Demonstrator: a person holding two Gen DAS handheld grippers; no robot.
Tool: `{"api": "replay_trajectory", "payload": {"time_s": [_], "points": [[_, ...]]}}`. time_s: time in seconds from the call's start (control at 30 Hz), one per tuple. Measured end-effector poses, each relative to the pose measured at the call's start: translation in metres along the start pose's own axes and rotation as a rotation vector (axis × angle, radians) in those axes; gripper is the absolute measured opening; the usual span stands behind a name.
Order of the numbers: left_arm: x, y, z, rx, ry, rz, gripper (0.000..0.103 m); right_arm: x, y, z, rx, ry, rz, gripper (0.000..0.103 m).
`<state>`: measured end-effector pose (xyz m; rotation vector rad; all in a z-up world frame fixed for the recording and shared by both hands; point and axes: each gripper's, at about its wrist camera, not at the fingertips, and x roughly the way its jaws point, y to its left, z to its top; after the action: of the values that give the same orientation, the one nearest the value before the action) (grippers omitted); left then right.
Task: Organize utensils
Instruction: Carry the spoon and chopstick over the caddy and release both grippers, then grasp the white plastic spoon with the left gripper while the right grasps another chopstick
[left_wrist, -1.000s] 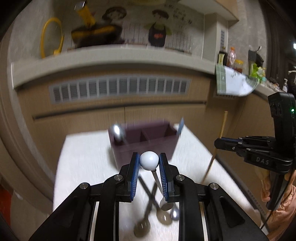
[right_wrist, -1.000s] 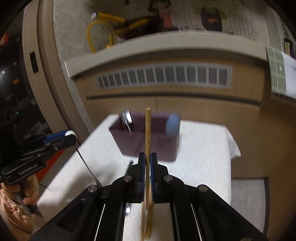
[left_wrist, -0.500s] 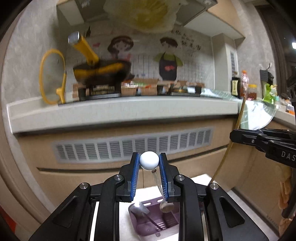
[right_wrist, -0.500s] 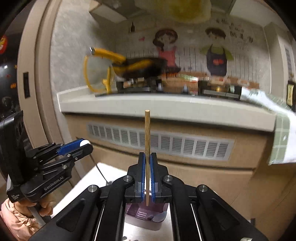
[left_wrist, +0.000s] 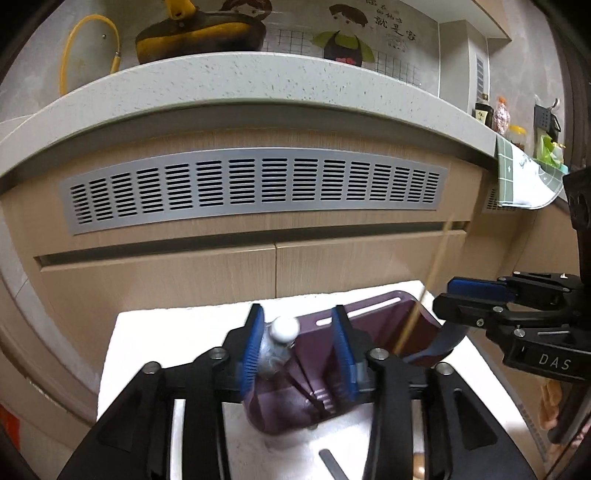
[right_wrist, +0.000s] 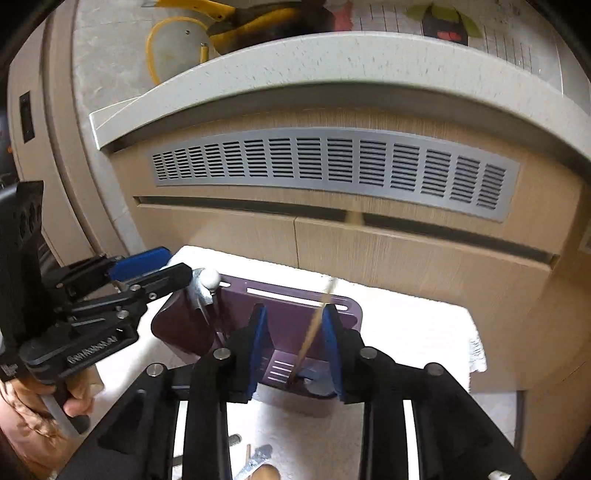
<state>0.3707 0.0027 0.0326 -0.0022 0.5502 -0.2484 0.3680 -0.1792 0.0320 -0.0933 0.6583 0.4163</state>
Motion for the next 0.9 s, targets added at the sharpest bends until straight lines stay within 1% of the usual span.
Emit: {"api": "replay_trajectory", "payload": {"time_s": [0.03, 0.07, 0.13, 0.2, 0.27, 0.37, 0.43, 0.53, 0.57, 0.6, 0.63, 0.7, 0.77, 0.8, 0.87, 0.9], "points": [[-0.006, 0.0, -0.003, -0.001, -0.003, 0.008, 0.05, -0.006, 0.001, -0.003, -0.011, -0.006, -0.011, 0.029], [-0.014, 0.001, -0.007, 0.0, -0.004, 0.017, 0.052, -0.013, 0.002, -0.006, -0.018, -0.012, -0.018, 0.029], [-0.025, 0.002, -0.013, -0.001, 0.007, 0.019, 0.052, -0.025, 0.005, -0.014, -0.029, -0.014, -0.017, 0.033], [-0.035, 0.006, -0.025, -0.012, 0.03, 0.025, 0.055, -0.036, 0.007, -0.026, -0.04, -0.004, -0.021, 0.046], [-0.043, 0.008, -0.041, -0.025, 0.059, 0.023, 0.056, -0.044, 0.007, -0.043, -0.045, 0.014, -0.023, 0.05], [-0.052, 0.008, -0.065, -0.036, 0.104, 0.036, 0.056, -0.042, 0.01, -0.073, -0.037, 0.083, -0.017, 0.05], [-0.057, 0.009, -0.084, -0.04, 0.131, 0.041, 0.056, -0.036, 0.012, -0.093, -0.035, 0.133, -0.018, 0.05], [-0.064, 0.009, -0.109, -0.038, 0.186, 0.041, 0.056, -0.02, 0.017, -0.123, -0.012, 0.222, 0.007, 0.049], [-0.067, 0.01, -0.117, -0.044, 0.205, 0.043, 0.056, -0.014, 0.018, -0.132, -0.002, 0.248, 0.018, 0.046], [-0.069, 0.012, -0.122, -0.051, 0.217, 0.042, 0.056, -0.01, 0.019, -0.138, 0.005, 0.267, 0.026, 0.04], [-0.073, 0.014, -0.128, -0.061, 0.227, 0.043, 0.056, -0.003, 0.02, -0.146, 0.017, 0.295, 0.026, 0.037], [-0.078, 0.018, -0.137, -0.076, 0.243, 0.048, 0.058, 0.007, 0.022, -0.153, 0.035, 0.326, 0.025, 0.036], [-0.084, 0.027, -0.147, -0.103, 0.259, 0.061, 0.062, 0.016, 0.024, -0.155, 0.047, 0.343, 0.018, 0.036], [-0.086, 0.031, -0.151, -0.115, 0.267, 0.063, 0.062, 0.021, 0.023, -0.156, 0.055, 0.359, 0.022, 0.036], [-0.09, 0.039, -0.158, -0.142, 0.285, 0.063, 0.062, 0.023, 0.024, -0.156, 0.066, 0.355, 0.021, 0.036], [-0.091, 0.041, -0.161, -0.148, 0.289, 0.064, 0.062, 0.023, 0.025, -0.156, 0.062, 0.355, 0.009, 0.034]]}}
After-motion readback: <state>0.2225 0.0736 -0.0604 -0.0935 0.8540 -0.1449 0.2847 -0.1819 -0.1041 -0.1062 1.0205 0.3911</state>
